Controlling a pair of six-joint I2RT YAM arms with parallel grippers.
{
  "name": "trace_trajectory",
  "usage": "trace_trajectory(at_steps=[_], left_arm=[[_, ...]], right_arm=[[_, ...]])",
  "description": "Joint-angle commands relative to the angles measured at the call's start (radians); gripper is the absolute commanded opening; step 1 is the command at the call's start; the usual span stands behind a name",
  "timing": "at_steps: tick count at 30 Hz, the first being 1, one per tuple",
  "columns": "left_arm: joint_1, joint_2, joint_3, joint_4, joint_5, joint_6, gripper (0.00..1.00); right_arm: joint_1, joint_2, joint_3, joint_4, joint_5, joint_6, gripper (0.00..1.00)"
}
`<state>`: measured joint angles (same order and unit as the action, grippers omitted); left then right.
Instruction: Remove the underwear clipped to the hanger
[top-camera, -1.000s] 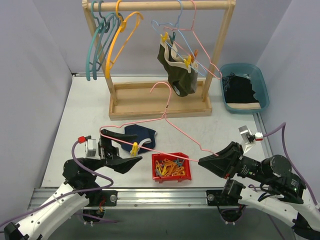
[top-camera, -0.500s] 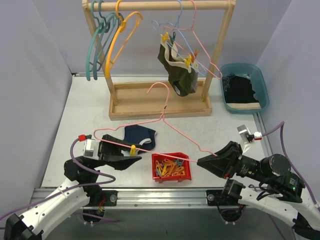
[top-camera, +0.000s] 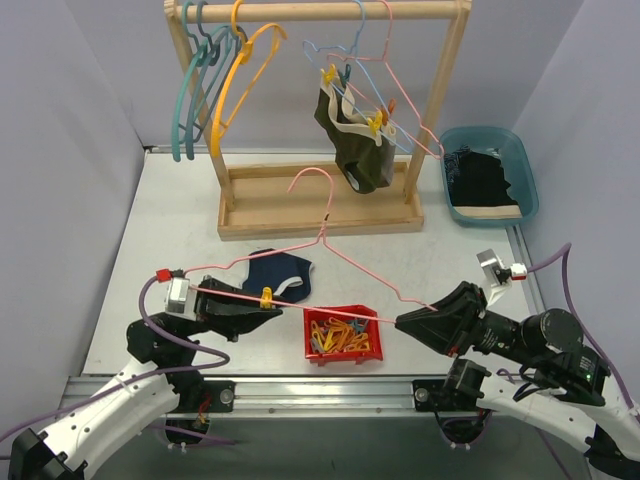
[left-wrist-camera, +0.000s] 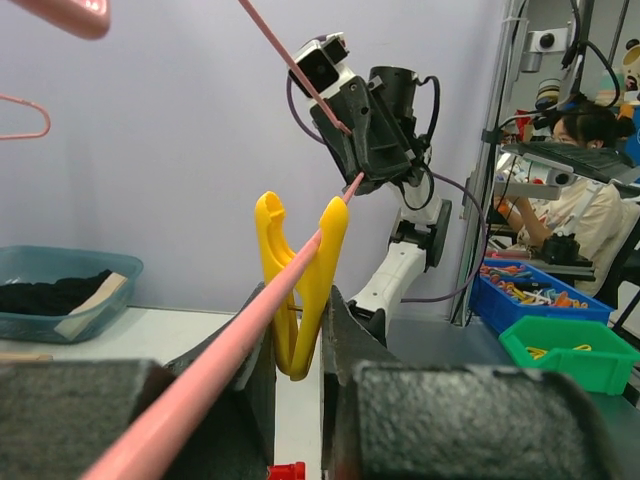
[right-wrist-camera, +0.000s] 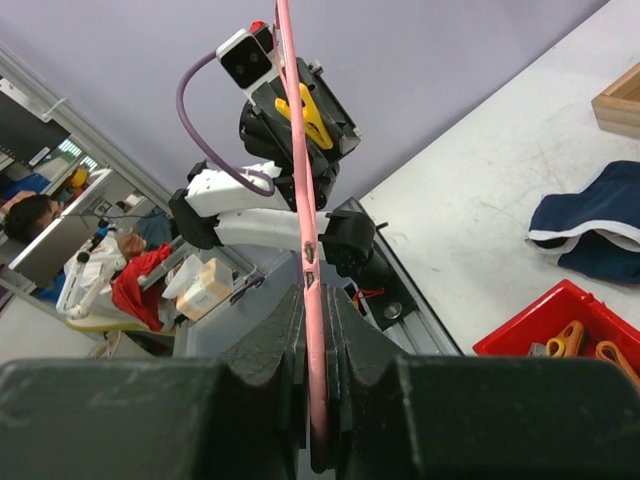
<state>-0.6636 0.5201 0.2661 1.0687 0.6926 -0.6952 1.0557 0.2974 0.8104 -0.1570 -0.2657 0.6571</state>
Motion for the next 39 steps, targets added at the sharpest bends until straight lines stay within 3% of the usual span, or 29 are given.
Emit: trace_trajectory(at_steps=[1,6,15,20,25,28,33,39], left_arm=[[0.007,0.018,0.033,-0.045,0.004,0.017,0.03],[0.007,0.047,0.048,-0.2,-0.044,0.056,0.03],[0.004,0.096,0.035,-0.217,-0.035,0.031,0.03],[0.004,0.139,0.047,-0.204,-0.038,0.02,0.03],[-0.011,0.228,0.209,-0.568,-0.085,0.114,0.03],[-0.088,0.34,0.355,-0.841,-0.158,0.224,0.03],[-0.339,0.608,0.619,-1.292,-0.493,0.416,0.03],[-0.453,0.899,0.854,-1.551,-0.684,0.47,0.03]], right_arm=[[0.004,-0.014,-0.007,0.065,0.089,-0.011,0.0],[0.004,-0.066,-0.046,0.134,0.178,-0.016,0.0],[0.004,-0.202,-0.134,0.14,0.612,-0.031,0.0],[0.004,-0.161,-0.16,0.149,0.612,-0.06,0.0],[0.004,-0.15,-0.152,0.134,0.579,-0.103,0.0],[0.004,-0.159,-0.122,0.076,0.608,-0.122,0.0],[0.003,-0.169,-0.099,0.039,0.637,-0.163,0.0],[0.003,-0.116,-0.065,0.01,0.651,-0.188,0.0]])
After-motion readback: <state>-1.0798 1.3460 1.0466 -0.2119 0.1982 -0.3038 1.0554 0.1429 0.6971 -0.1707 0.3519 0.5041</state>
